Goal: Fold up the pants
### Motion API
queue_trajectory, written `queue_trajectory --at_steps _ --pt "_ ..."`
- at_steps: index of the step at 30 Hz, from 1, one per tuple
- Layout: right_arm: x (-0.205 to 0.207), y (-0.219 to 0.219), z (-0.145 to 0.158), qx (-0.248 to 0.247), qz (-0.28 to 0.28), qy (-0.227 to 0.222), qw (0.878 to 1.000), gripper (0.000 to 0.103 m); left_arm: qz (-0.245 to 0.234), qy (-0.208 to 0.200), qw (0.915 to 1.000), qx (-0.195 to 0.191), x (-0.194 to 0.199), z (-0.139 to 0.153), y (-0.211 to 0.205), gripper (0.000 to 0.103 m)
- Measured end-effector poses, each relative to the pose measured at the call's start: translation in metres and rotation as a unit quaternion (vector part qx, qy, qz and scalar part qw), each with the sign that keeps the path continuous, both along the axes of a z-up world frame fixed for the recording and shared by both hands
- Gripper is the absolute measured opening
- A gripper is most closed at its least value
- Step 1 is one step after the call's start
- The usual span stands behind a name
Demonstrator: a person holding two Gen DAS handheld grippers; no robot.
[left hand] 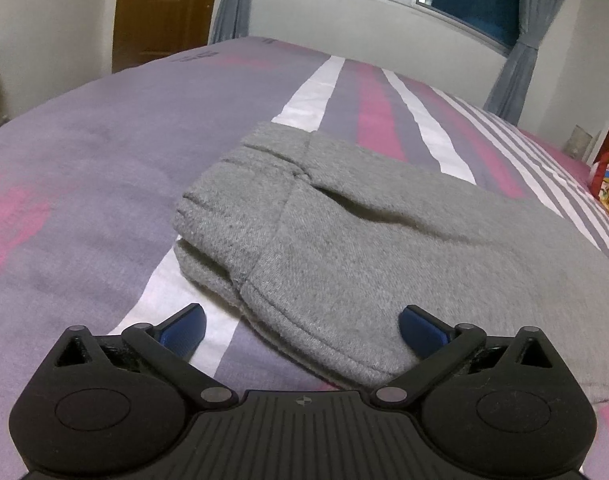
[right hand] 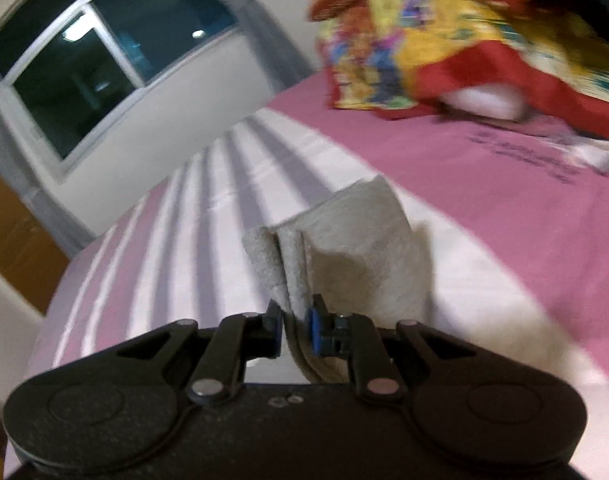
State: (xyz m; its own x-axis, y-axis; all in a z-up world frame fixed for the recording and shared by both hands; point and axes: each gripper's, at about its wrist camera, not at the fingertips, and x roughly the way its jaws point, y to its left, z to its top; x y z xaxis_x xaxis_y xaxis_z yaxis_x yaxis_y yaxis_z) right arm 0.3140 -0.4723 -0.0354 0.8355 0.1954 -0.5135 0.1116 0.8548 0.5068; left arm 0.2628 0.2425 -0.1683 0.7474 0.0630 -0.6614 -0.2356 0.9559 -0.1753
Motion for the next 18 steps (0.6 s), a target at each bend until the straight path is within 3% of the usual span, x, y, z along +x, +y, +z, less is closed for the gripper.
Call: queue_trajectory --at_steps 6,10,13,18 --pt "0.025 0.079 0.008 0.006 0.082 -0.013 0.997 0.013 -0.008 0.002 1.0000 -0.001 -0.003 0.000 0.003 0.103" --pt "0.028 0.134 0.011 -0.011 0.153 -0.026 0.988 0.013 -0.008 -0.001 1.0000 -0.003 -0.005 -0.001 0.003 0.103" --pt "0.019 0.179 0.005 -0.039 0.220 -0.037 0.974 0.013 -0.009 -0.003 0.9999 -0.004 -0.006 -0.001 0.003 0.103" --pt "-0.010 0.243 -0.021 -0.119 0.327 -0.039 0.937 0.013 -0.013 -0.006 0.9999 -0.007 -0.007 -0.002 0.005 0.103"
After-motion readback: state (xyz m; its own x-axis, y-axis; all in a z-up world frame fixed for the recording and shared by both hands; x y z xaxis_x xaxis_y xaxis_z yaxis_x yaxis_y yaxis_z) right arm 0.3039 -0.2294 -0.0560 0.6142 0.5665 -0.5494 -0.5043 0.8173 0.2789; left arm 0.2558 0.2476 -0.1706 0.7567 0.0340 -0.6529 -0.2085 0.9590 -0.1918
